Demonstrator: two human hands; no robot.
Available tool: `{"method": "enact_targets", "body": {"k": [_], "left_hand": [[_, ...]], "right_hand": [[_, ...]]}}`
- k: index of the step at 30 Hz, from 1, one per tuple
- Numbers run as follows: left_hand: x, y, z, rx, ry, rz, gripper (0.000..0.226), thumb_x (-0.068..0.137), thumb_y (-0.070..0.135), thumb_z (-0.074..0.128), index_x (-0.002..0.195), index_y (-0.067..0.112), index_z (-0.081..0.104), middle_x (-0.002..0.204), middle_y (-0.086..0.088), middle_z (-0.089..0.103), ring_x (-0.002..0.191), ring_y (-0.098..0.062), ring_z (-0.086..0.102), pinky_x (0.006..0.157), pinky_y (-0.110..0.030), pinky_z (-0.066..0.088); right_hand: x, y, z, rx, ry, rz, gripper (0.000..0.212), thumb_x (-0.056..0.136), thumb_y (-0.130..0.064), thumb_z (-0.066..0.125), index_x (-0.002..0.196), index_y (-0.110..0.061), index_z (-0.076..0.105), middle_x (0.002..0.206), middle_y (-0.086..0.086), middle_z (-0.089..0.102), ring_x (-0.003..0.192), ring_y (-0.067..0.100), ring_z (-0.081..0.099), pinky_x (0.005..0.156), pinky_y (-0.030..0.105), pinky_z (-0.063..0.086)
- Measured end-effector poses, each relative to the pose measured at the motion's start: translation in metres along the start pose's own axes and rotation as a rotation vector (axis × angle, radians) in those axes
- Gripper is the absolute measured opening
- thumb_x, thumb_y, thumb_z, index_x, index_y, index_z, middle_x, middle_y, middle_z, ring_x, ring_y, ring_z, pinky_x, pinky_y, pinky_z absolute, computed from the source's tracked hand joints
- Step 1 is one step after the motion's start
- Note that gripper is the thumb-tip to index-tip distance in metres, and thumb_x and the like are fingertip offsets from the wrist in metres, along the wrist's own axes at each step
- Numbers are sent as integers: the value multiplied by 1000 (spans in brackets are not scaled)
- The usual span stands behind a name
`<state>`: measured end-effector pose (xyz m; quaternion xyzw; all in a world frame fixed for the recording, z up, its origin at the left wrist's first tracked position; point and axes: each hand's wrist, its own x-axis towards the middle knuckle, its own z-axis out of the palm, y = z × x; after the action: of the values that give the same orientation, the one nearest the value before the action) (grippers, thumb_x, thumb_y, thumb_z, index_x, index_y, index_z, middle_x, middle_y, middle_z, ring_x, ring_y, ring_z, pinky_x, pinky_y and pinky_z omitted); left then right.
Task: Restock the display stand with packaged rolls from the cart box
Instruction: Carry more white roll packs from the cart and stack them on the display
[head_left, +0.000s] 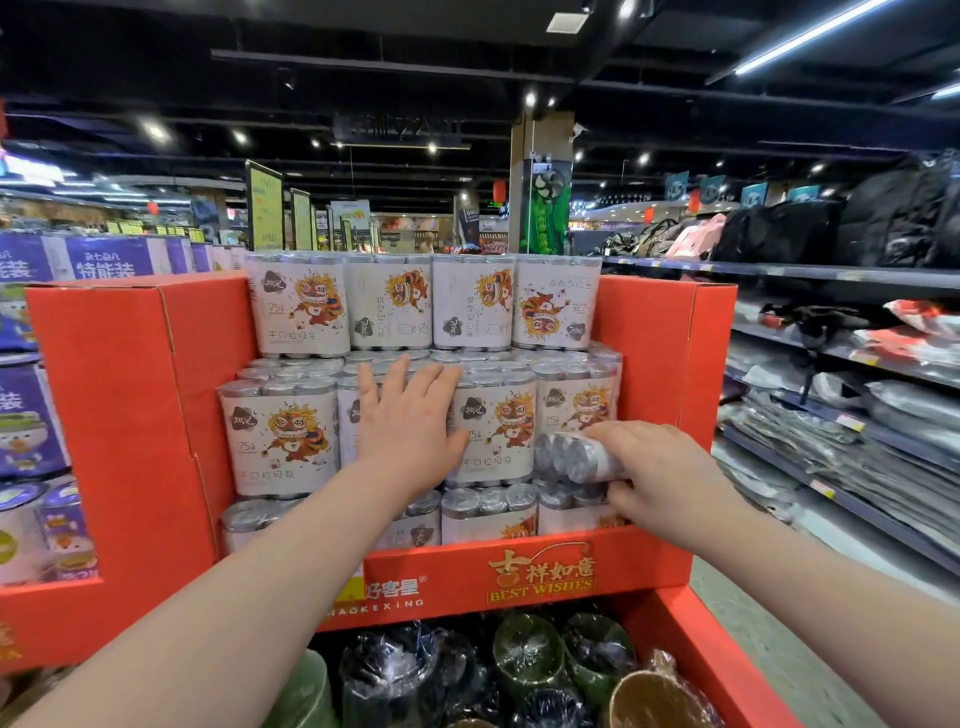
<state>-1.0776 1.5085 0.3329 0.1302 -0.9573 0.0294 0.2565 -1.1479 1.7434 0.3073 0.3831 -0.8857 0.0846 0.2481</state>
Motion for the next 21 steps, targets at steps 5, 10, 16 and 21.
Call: {"method": "enact_targets", "body": {"k": [5, 10, 16, 21], "left_hand": [[-3, 3, -3, -46, 8, 13, 71, 94, 41, 46, 152, 30, 6, 160, 4, 11, 149, -25, 0, 115, -55, -8], [-6, 12, -5, -99, 41, 58, 65, 96, 39, 46, 151, 29, 13, 160, 2, 11, 148, -23, 0, 116, -52, -9], [-13, 20, -5, -237, 121, 157, 55, 95, 35, 49, 146, 25, 32, 153, 2, 28, 145, -21, 16, 119, -43, 3], [-20, 40, -17, -725, 130, 121, 52, 90, 30, 61, 138, 17, 46, 135, -1, 49, 124, -19, 44, 107, -37, 35]], "right_hand": [[0, -11, -24, 510, 332, 347, 37, 76, -12, 61, 111, -24, 59, 100, -9, 64, 94, 17, 59, 79, 30, 48], [19, -5, -45, 1196, 334, 578, 15, 84, -12, 60, 96, -12, 69, 94, 6, 74, 84, 21, 69, 72, 34, 54], [24, -12, -49, 1448, 266, 682, 16, 92, -5, 50, 81, -13, 58, 51, -6, 66, 42, 4, 60, 44, 17, 44], [26, -19, -54, 1516, 180, 632, 18, 88, 3, 45, 83, -8, 58, 58, 0, 70, 52, 12, 67, 51, 26, 55]]}}
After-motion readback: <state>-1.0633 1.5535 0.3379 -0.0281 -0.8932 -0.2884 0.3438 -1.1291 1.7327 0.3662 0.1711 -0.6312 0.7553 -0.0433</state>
